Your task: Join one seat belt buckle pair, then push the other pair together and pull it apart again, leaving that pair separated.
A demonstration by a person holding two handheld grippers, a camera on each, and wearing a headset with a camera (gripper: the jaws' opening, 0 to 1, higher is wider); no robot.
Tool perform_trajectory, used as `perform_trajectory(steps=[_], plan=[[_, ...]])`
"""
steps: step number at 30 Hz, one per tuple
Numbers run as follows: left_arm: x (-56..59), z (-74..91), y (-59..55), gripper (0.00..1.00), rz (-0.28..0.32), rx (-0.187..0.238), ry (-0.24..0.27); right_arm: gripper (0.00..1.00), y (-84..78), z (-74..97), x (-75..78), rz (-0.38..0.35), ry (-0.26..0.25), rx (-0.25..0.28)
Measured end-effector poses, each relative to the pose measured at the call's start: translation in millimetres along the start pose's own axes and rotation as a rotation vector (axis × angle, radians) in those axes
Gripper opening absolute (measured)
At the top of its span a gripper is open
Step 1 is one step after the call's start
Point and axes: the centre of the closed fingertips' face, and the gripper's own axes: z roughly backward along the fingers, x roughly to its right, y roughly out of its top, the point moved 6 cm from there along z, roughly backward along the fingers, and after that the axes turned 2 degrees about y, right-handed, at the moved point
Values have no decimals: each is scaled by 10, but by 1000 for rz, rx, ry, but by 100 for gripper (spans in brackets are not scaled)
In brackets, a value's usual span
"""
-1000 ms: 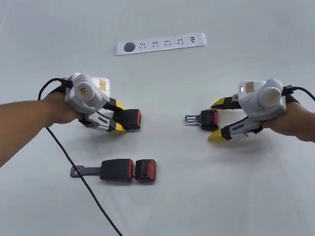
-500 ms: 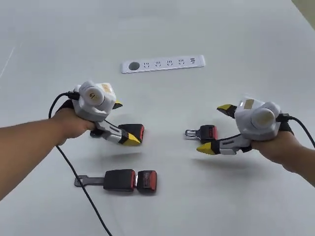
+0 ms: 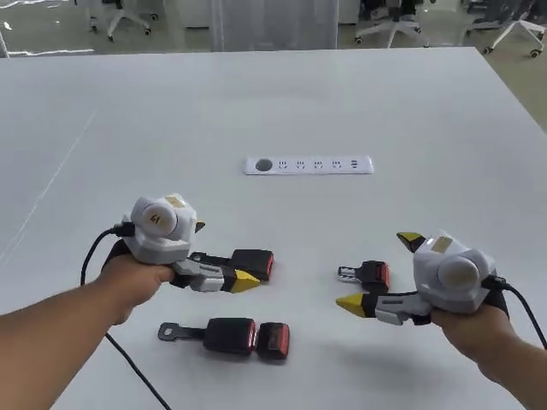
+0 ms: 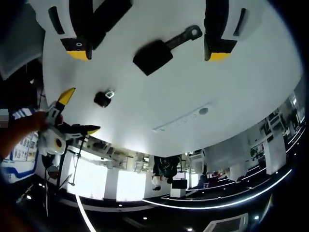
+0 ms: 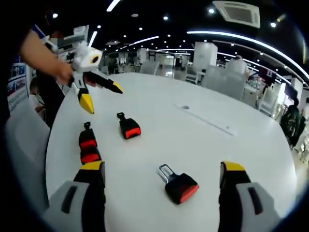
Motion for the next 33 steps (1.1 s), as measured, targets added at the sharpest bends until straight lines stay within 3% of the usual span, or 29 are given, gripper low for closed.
perform_trajectory(steps=[4, 7, 14, 21, 29, 31, 33], plan=[[121, 199, -69, 100, -9, 37, -6, 100, 45, 111, -104, -21, -10, 36], [179, 304, -221, 100, -45, 18, -12, 100, 26, 203, -215, -12, -14, 44], [283, 544, -354, 100, -50, 35, -27, 100, -1, 403, -402, 10, -16, 53], [337, 741, -418, 100, -54, 70, -15, 100, -40, 598, -546, 12, -38, 68], [365, 1004, -572, 100, -57, 93, -1, 100, -168, 836, -680, -17, -78, 80], [360, 1071, -635, 100, -90, 73, 9, 100, -185, 885, -697, -18, -87, 85], [350, 1134, -675, 100, -84, 74, 9, 100, -192, 926, -715, -29, -95, 89]])
